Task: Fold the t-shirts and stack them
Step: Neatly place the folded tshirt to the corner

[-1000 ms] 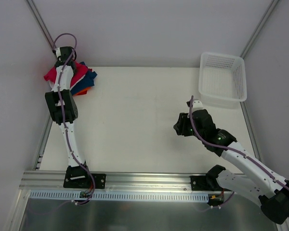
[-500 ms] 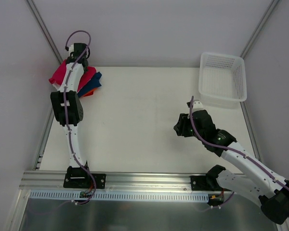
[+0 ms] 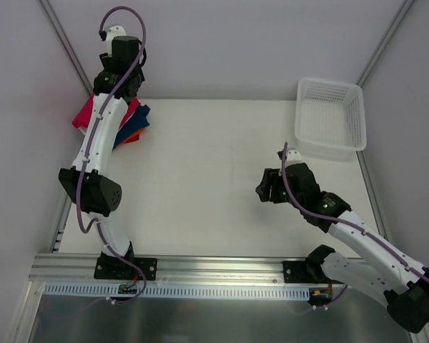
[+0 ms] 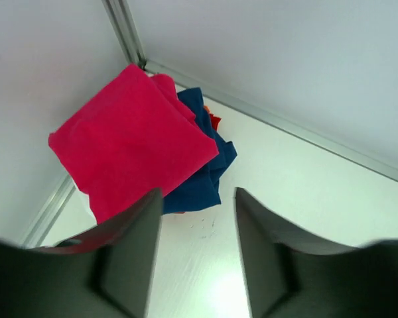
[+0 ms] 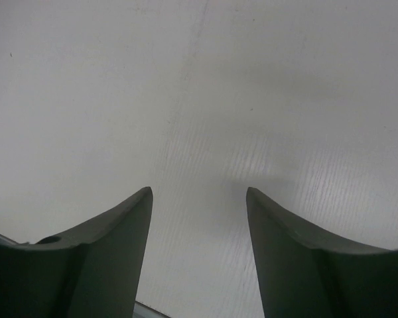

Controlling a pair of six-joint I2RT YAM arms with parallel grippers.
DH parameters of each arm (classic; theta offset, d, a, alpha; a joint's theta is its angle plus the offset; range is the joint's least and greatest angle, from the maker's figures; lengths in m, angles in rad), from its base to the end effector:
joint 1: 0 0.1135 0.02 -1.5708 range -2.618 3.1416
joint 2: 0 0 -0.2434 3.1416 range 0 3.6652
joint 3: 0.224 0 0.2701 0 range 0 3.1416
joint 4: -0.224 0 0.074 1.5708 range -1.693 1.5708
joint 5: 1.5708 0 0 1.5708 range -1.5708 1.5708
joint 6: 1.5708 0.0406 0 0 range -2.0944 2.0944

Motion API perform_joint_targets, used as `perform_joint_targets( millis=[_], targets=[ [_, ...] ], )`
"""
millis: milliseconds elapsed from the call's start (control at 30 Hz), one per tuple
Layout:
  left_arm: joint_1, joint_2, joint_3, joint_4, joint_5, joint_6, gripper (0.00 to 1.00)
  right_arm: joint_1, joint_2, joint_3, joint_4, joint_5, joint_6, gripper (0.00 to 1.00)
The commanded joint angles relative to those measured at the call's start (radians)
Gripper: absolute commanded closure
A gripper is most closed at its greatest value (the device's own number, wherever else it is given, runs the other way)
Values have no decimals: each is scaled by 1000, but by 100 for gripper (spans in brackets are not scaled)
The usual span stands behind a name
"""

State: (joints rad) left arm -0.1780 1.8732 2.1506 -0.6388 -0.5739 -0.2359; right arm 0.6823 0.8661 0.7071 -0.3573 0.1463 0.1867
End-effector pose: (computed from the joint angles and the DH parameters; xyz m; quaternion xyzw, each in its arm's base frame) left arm 0.4276 -0.0545 0.4375 -0.1837 0.7840 0.1158 0.5815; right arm 0.1831 0.1412 0.2601 -0.1757 0.8446 0.1540 0.4818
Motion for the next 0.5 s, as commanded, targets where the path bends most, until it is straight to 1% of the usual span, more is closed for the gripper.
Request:
perform_joint_targets(
  millis=[0,33,100,133,200,233,267,467],
  targets=[
    [-67,-62,-63,-1,-26,-17,46,-4,11,51,-8,22,-6,36],
    [-83,-74,-75,4,-21,-22,34,-4,14,61,-9,29,-7,29],
    [-113,-83,-103,16,0,-34,24,-4,25,74,-19,33,-15,24],
    [-148,-88,-112,25,5,-34,15,-4,36,80,-22,41,-16,22],
    [-181,-86,-133,39,22,-39,9,-6,47,97,-26,44,-16,19],
    [-213,-83,-142,44,26,-39,2,-6,59,103,-34,47,-16,18],
    [-230,-82,-159,57,38,-36,1,-4,63,114,-38,50,-16,17],
    [-351,-63,-233,103,51,-42,1,-6,77,133,-48,68,-9,13]
  ],
)
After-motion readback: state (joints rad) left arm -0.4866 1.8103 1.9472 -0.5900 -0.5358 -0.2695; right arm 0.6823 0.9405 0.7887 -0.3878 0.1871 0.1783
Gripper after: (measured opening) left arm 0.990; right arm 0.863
